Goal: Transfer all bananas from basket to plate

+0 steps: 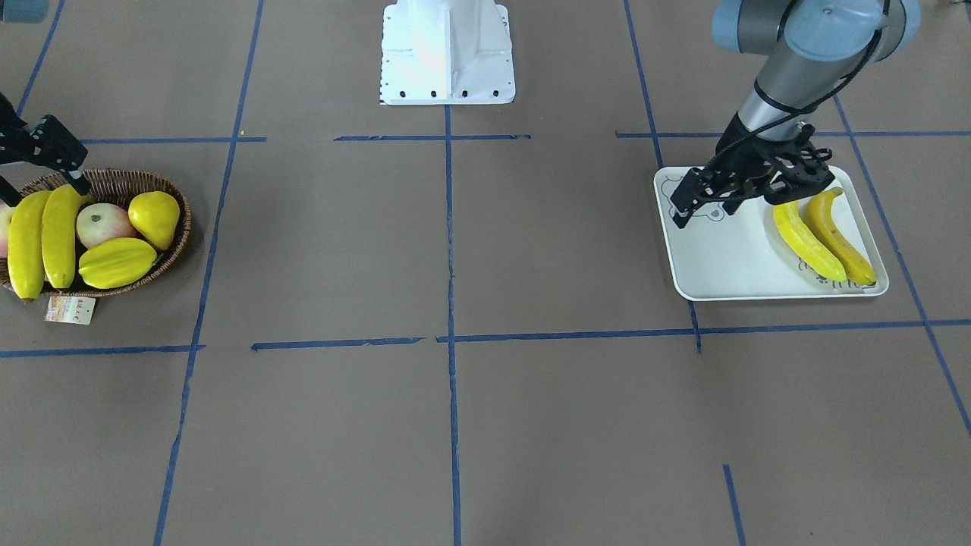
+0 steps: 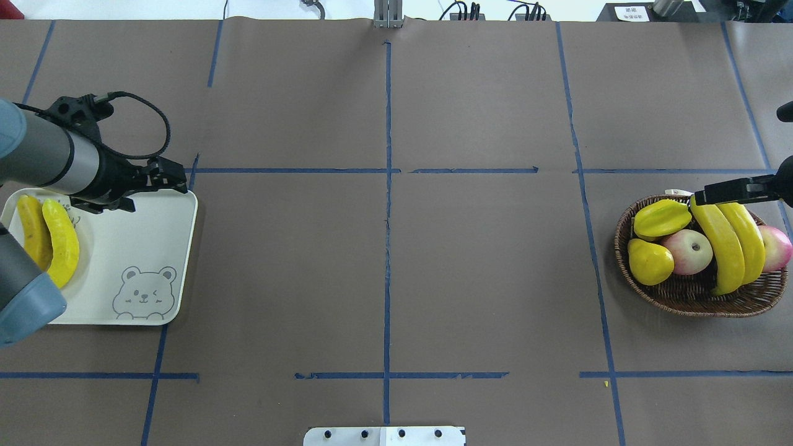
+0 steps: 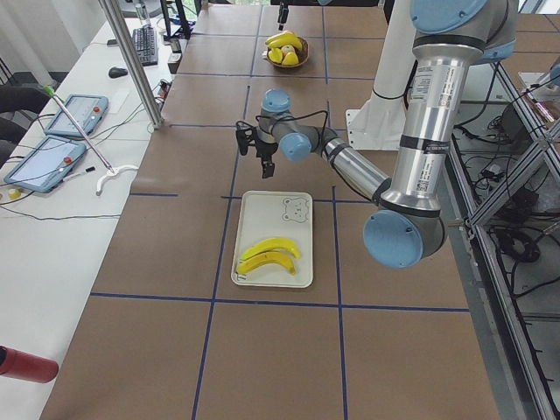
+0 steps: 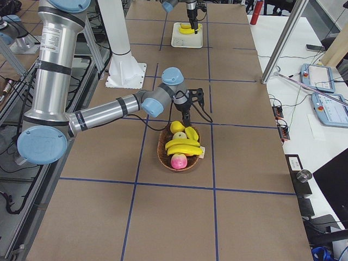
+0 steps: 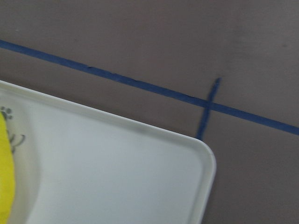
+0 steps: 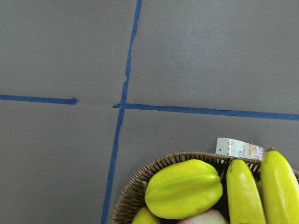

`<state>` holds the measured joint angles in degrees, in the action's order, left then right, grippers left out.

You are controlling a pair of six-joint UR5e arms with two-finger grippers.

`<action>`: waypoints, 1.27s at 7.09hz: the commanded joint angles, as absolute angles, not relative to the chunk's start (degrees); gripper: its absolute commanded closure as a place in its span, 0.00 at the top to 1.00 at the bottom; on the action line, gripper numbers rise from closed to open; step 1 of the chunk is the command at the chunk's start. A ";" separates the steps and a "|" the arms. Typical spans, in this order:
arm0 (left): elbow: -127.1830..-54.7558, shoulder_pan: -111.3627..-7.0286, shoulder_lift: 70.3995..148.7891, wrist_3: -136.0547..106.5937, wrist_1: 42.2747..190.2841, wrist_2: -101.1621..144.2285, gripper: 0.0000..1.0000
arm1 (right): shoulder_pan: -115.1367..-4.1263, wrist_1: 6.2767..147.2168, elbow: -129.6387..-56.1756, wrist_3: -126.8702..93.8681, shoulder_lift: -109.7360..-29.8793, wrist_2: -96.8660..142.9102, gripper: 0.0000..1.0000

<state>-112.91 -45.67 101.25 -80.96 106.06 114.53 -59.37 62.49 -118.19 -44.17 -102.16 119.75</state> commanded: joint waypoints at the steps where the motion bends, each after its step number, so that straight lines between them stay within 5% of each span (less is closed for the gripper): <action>1: -113.12 -41.33 106.68 -89.44 106.08 114.70 1.00 | -59.41 62.40 -116.72 -36.61 -106.59 118.13 1.00; 4: -112.33 -39.90 108.19 -91.14 106.17 114.43 1.00 | -59.06 62.40 -113.92 -35.42 -106.96 115.75 0.82; 9: -112.15 -39.37 108.28 -91.32 106.17 114.26 1.00 | -55.20 62.49 -113.29 -35.42 -106.88 115.84 0.76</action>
<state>-112.21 -39.42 108.28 -91.31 106.17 114.27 -56.05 62.49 -113.40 -35.42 -106.95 115.78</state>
